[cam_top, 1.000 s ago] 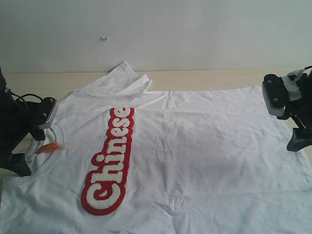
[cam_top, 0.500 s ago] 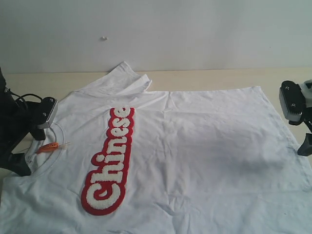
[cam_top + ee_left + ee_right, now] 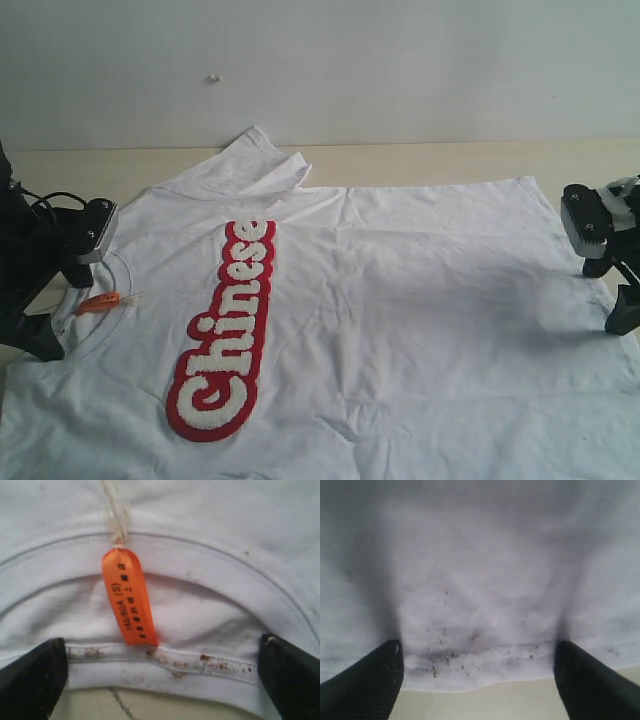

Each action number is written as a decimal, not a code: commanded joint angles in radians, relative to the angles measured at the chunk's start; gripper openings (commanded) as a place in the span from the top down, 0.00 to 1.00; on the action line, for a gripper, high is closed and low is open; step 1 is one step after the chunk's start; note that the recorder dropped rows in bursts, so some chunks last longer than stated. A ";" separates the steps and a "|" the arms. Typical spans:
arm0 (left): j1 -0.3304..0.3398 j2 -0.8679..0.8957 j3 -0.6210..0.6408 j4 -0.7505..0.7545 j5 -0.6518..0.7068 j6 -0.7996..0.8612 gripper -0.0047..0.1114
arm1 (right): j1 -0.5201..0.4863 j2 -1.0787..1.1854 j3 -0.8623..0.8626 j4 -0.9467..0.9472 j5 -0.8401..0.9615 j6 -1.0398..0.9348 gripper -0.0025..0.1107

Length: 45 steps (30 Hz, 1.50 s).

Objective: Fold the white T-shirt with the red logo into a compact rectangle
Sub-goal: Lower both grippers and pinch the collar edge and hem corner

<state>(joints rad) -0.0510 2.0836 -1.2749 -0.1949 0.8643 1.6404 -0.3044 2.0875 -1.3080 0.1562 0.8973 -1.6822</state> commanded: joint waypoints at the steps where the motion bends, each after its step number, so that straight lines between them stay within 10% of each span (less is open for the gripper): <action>1: 0.001 0.025 0.007 -0.011 0.011 0.002 0.06 | -0.004 0.005 -0.005 -0.010 -0.016 0.009 0.29; 45: 0.001 0.055 0.007 -0.021 0.027 0.002 0.06 | 0.002 0.090 -0.099 -0.032 0.050 0.133 0.29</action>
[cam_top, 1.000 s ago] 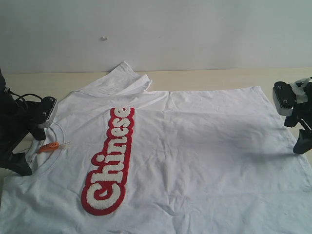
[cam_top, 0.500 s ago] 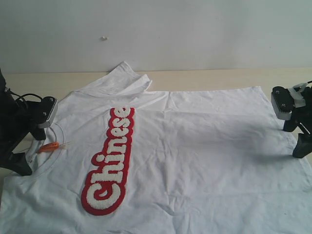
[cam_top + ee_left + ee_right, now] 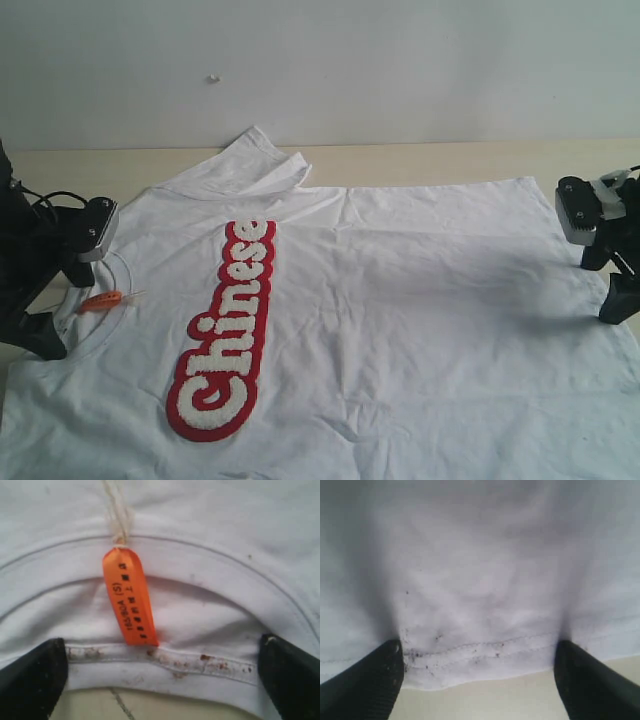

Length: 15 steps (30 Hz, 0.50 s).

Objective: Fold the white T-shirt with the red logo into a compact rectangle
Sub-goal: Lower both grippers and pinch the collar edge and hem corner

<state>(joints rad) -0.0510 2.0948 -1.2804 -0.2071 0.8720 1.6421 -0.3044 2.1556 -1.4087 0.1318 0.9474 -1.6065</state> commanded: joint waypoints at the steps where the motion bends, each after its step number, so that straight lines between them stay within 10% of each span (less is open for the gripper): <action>1: 0.001 0.044 0.012 -0.009 0.019 0.000 0.06 | 0.002 0.021 0.002 -0.008 0.000 0.065 0.29; 15: 0.001 0.044 0.012 -0.018 0.019 0.000 0.06 | 0.002 0.021 0.002 -0.008 0.000 0.067 0.29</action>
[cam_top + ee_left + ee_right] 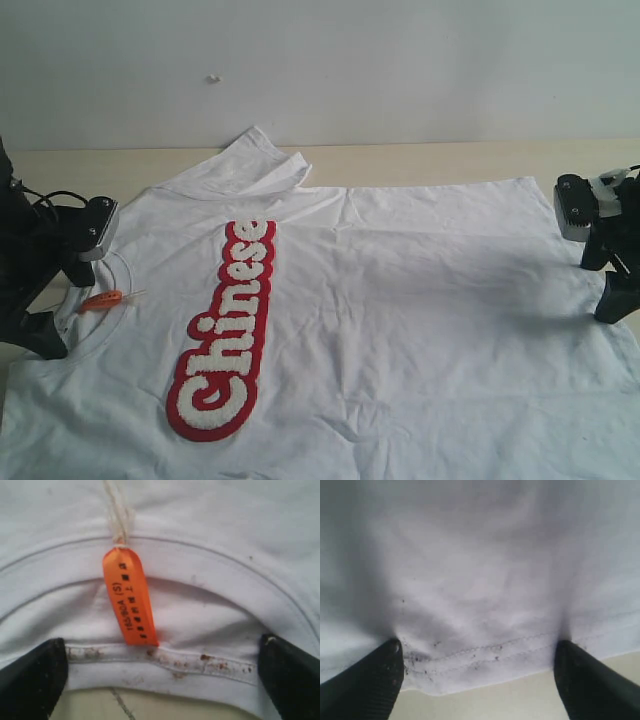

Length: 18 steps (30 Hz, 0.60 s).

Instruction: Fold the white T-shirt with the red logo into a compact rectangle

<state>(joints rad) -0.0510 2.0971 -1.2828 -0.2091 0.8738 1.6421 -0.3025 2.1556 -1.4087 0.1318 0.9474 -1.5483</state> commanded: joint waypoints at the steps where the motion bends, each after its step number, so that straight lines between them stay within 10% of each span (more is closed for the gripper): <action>1: 0.001 0.042 0.015 -0.016 0.018 0.000 0.06 | 0.000 0.021 0.002 -0.008 0.000 0.009 0.29; 18: 0.001 0.042 0.015 -0.016 0.011 0.000 0.06 | 0.000 0.021 0.002 -0.064 -0.036 0.006 0.40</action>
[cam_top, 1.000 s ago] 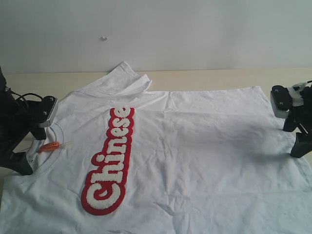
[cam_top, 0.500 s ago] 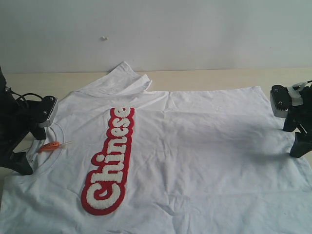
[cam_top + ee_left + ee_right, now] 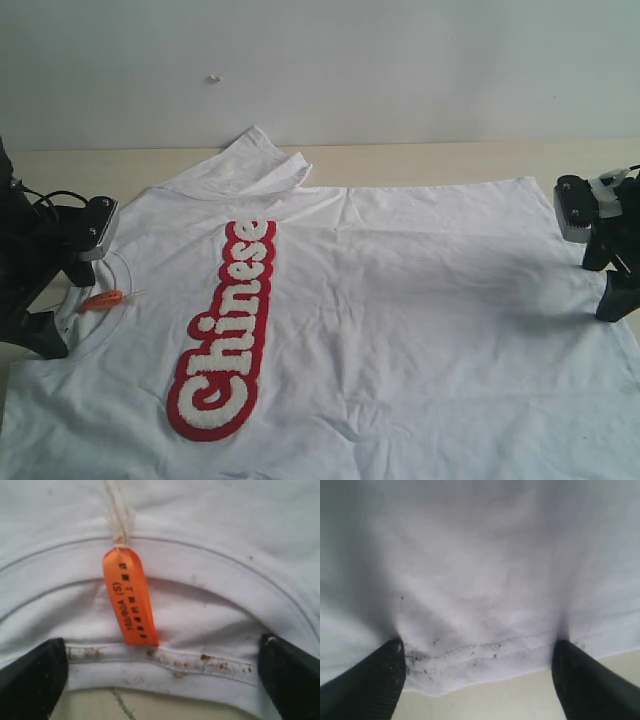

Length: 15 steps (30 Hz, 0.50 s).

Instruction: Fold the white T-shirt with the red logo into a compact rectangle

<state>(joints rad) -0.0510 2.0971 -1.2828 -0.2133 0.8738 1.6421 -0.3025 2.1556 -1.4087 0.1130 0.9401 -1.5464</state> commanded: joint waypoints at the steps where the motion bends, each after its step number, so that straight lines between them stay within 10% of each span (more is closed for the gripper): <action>1: 0.001 0.042 0.015 -0.012 0.011 0.000 0.06 | 0.000 0.021 0.002 -0.045 -0.029 0.005 0.46; 9: 0.001 0.042 0.015 -0.012 0.011 0.000 0.06 | 0.000 0.021 0.002 -0.045 -0.016 0.051 0.98; 15: 0.001 0.042 0.015 -0.012 0.011 0.000 0.06 | 0.000 0.021 0.002 -0.045 -0.043 0.135 0.98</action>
<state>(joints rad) -0.0510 2.0971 -1.2828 -0.2192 0.8738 1.6421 -0.3007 2.1556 -1.4087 0.0973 0.9544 -1.4277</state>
